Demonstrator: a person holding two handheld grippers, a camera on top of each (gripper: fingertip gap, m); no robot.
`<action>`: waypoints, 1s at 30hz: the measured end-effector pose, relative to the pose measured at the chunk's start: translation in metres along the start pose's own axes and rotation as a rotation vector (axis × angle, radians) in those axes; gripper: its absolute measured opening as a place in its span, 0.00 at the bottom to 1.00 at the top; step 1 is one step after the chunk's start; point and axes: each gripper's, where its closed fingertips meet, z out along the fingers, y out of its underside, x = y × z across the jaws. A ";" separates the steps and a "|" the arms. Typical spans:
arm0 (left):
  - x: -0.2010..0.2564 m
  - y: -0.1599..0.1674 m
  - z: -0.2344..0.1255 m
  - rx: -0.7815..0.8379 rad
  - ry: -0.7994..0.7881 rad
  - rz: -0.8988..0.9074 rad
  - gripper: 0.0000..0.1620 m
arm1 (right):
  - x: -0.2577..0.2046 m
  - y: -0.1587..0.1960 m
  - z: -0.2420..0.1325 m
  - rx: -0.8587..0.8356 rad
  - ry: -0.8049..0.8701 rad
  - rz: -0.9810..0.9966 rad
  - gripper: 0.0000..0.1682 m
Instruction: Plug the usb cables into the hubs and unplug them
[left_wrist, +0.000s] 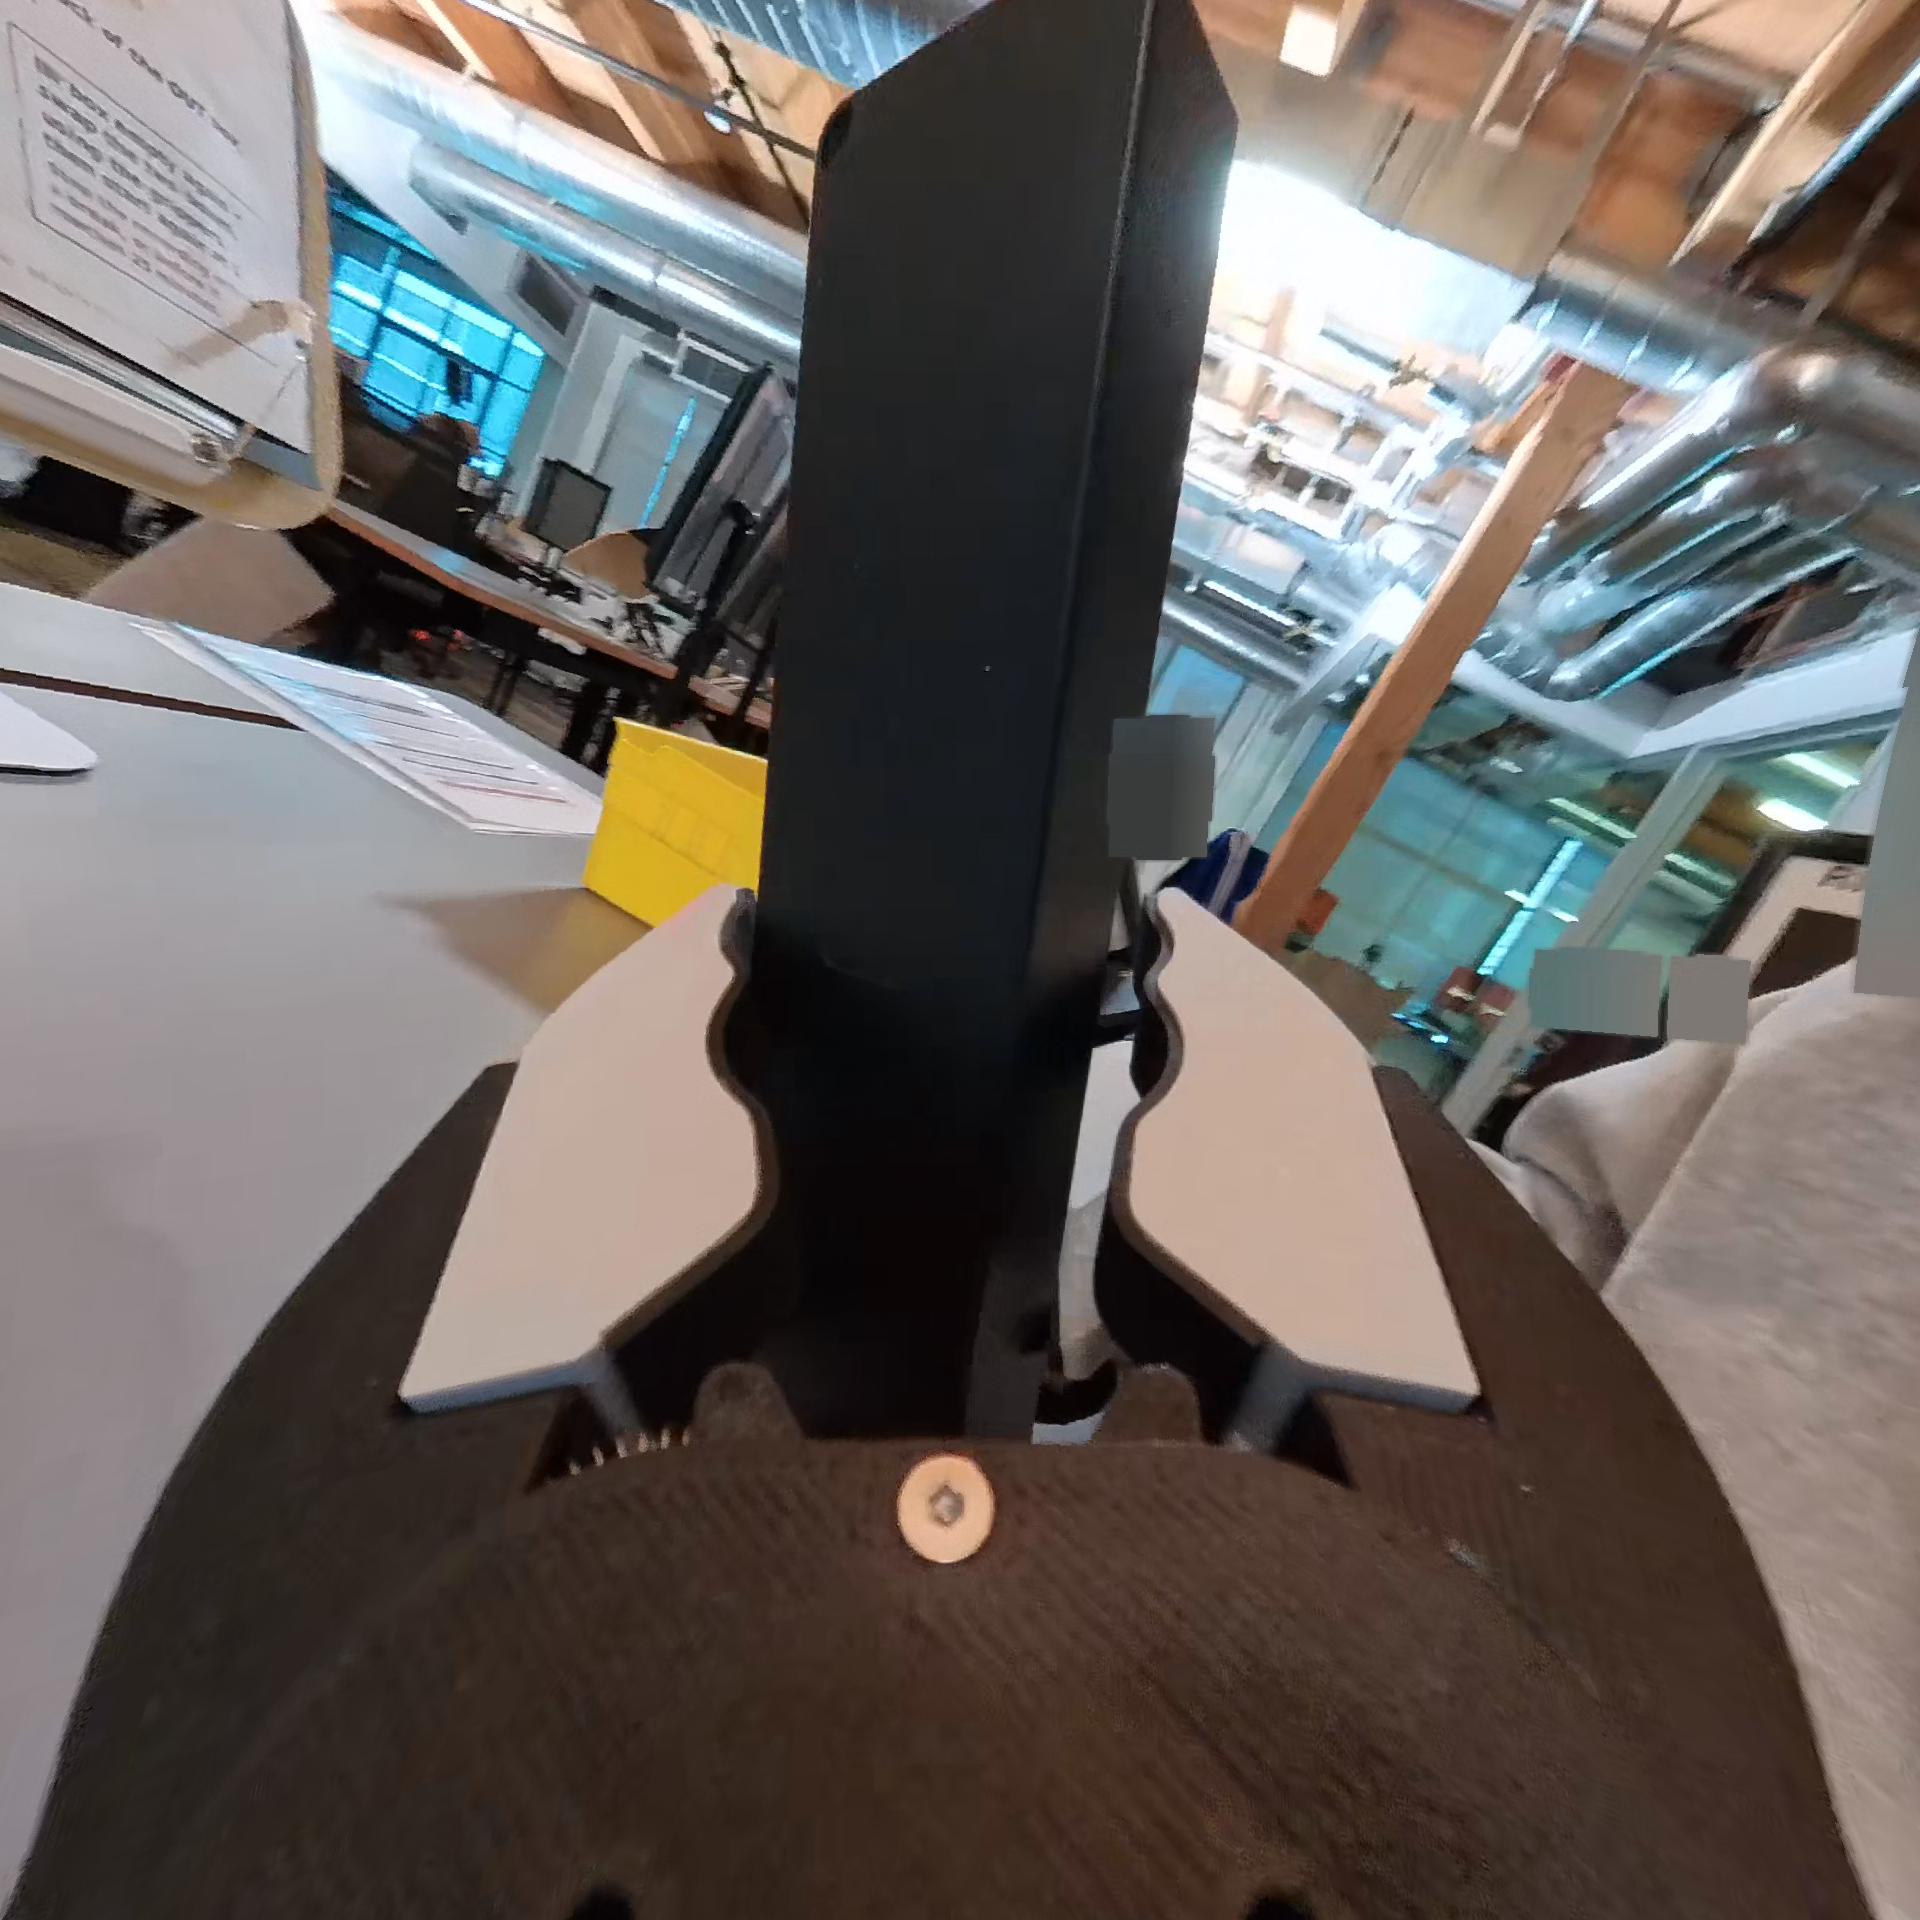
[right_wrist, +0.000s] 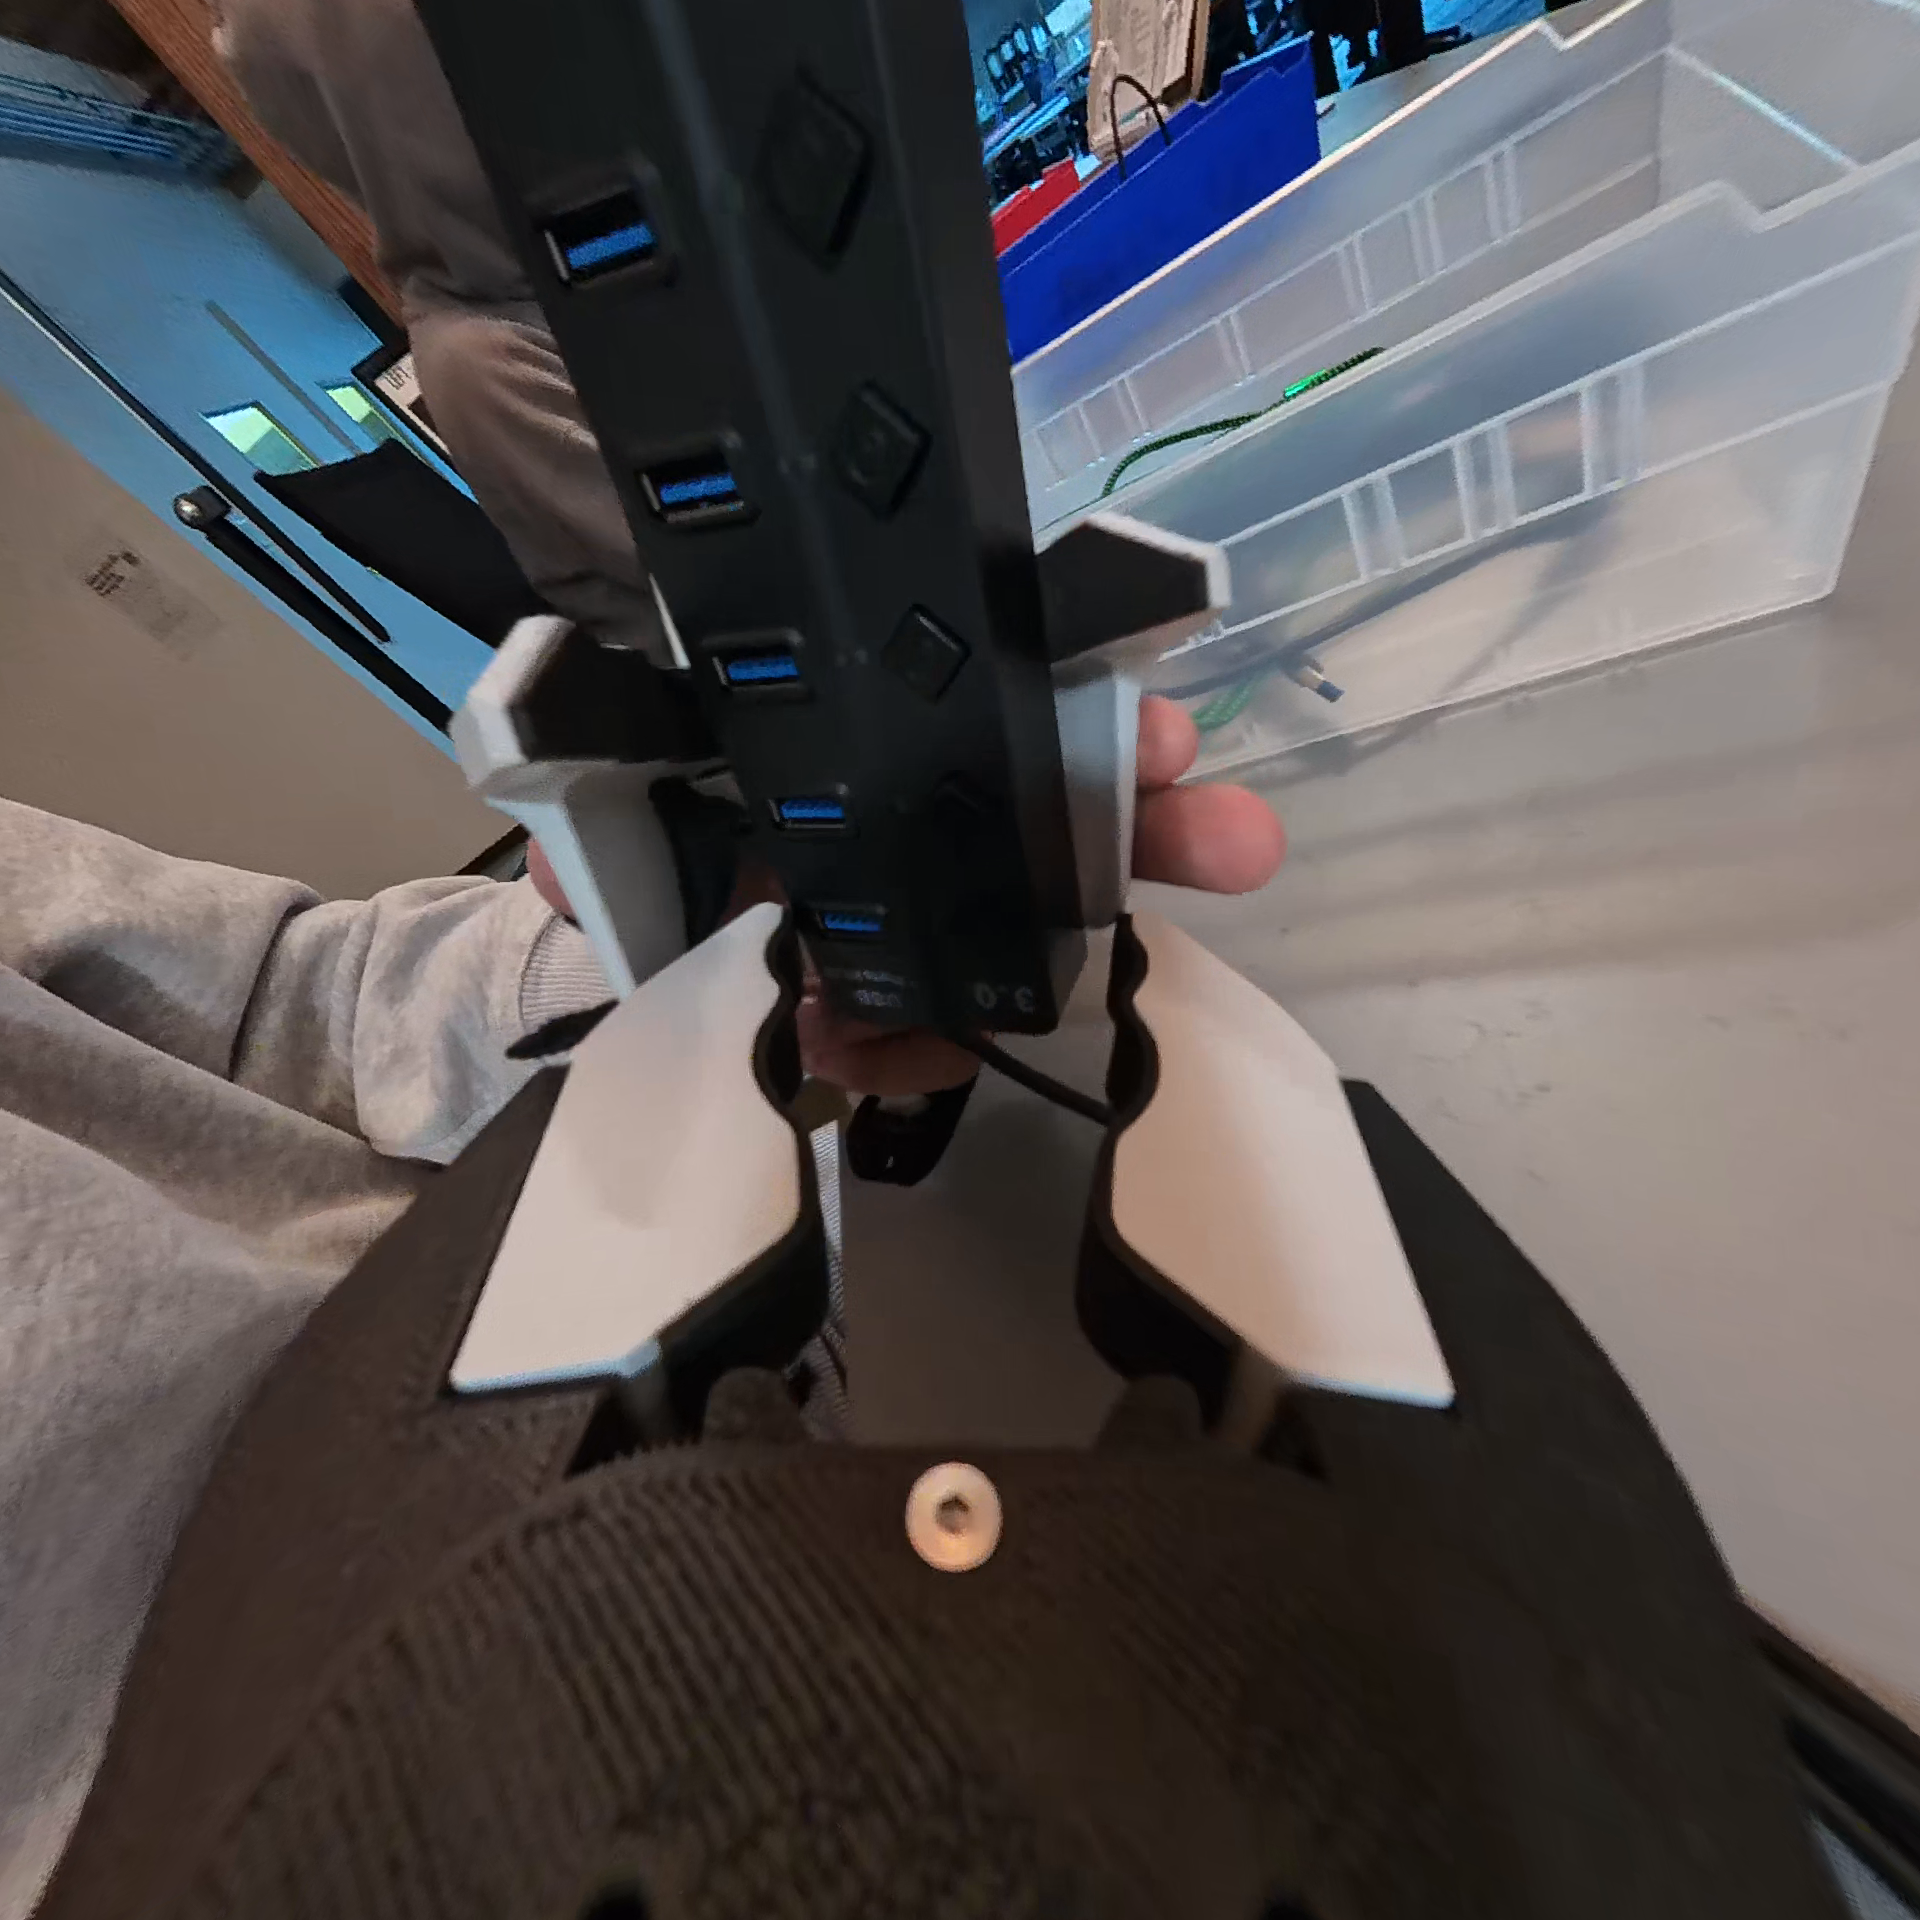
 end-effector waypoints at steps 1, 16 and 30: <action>-0.006 0.000 -0.001 0.000 -0.046 0.031 0.47 | 0.001 0.000 -0.001 0.006 0.000 0.007 0.30; -0.038 0.002 -0.014 -0.088 -0.213 0.085 0.38 | 0.016 -0.012 -0.014 0.076 0.065 0.021 0.29; -0.044 -0.006 -0.017 0.004 -0.270 -0.010 0.23 | 0.030 -0.018 -0.021 -0.015 0.487 -0.491 0.29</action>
